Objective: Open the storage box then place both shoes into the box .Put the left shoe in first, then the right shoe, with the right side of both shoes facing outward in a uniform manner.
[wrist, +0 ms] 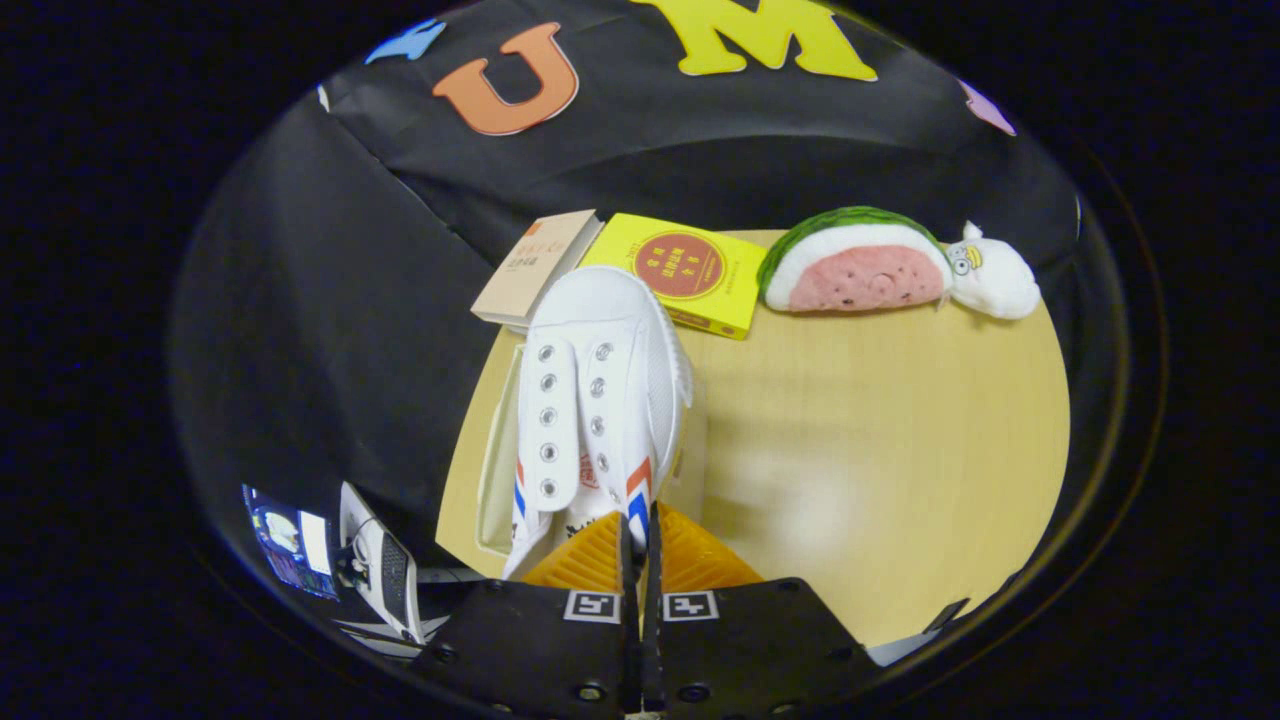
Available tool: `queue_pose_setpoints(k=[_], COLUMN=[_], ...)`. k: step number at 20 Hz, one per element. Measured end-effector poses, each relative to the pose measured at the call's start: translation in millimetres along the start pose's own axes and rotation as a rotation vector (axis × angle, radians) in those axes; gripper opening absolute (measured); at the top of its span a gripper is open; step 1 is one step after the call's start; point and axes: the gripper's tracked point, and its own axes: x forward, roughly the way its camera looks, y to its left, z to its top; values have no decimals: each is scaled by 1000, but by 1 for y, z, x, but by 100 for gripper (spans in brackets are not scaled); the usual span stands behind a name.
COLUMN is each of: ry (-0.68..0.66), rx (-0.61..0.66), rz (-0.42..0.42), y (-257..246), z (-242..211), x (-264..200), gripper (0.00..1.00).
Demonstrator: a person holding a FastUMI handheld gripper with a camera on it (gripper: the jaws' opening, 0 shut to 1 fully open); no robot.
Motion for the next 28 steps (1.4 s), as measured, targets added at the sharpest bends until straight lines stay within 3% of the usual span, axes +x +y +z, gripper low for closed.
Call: queue_pose_setpoints(k=[6, 11, 19, 23, 24, 28], ry=[-39, -39, -61, -101, -127, -217], rx=[-86, -54, 49, 63, 55, 15], rz=[-143, -253, -281, -237, -228, -276], y=[6, 0, -8, 2, 5, 2], z=[-9, -22, -22, -23, -19, -16], x=[29, 59, 75, 67, 63, 30], gripper=[1, 1, 1, 31, 46, 81])
